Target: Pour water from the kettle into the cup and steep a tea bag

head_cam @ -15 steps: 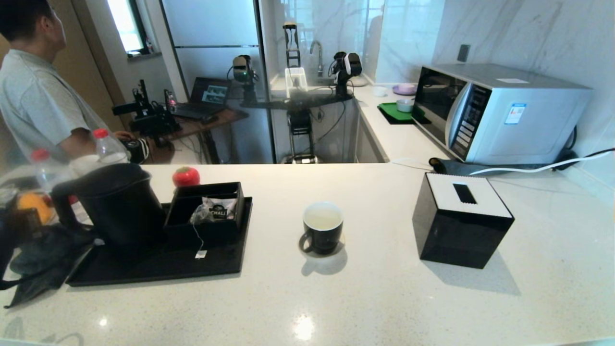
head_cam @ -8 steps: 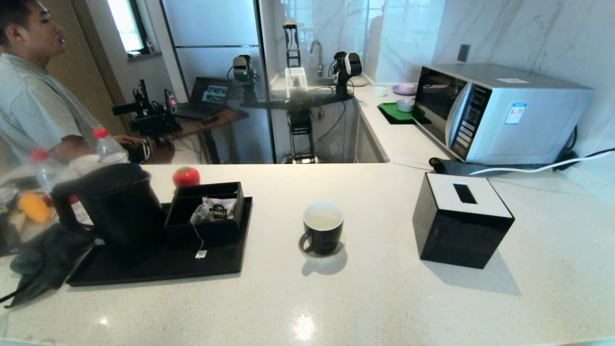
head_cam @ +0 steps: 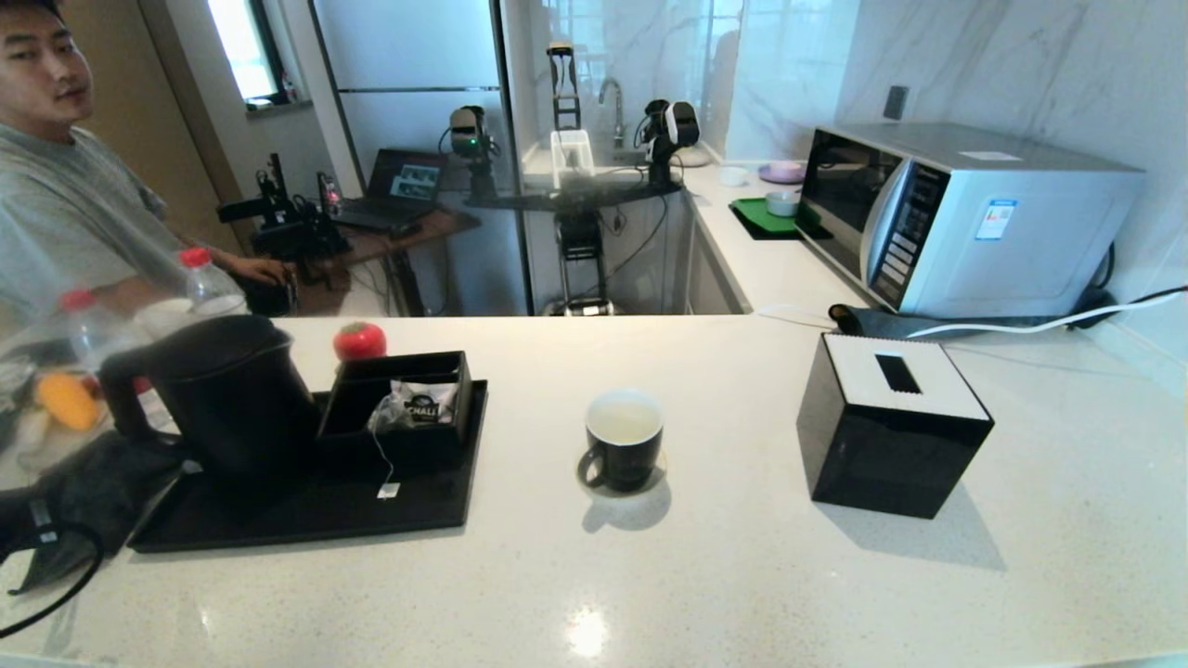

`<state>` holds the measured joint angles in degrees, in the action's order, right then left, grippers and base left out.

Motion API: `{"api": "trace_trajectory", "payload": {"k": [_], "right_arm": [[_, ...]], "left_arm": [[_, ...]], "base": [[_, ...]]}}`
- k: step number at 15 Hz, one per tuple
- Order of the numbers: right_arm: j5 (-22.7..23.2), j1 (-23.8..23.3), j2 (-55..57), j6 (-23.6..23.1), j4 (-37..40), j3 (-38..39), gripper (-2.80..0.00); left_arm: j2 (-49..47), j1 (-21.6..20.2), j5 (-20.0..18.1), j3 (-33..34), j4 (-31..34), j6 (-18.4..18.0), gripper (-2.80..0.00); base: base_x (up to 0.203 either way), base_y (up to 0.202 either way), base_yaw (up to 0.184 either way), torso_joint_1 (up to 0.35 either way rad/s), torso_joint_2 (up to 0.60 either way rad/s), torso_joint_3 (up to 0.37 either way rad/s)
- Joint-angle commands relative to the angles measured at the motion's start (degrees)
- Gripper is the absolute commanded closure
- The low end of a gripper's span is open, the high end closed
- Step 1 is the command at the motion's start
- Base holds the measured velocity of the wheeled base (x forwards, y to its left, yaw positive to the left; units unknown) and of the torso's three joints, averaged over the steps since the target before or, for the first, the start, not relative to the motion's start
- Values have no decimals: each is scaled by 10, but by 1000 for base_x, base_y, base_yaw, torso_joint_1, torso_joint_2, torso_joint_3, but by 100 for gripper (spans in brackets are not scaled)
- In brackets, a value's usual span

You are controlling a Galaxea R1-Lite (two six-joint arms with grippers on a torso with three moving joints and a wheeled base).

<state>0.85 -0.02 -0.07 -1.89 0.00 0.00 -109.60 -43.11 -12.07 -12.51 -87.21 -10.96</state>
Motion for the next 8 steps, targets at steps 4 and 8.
{"api": "trace_trajectory", "payload": {"k": [4, 8], "right_arm": [[0, 0, 1, 0, 0, 0, 0], [0, -1, 1, 0, 0, 0, 0]], "left_arm": [[-60, 1, -34, -64, -27, 0, -280], [-89, 4, -45, -102, -27, -1, -280]], "base": [[0, 0, 0, 0, 0, 0], [0, 0, 0, 0, 0, 0]]}}
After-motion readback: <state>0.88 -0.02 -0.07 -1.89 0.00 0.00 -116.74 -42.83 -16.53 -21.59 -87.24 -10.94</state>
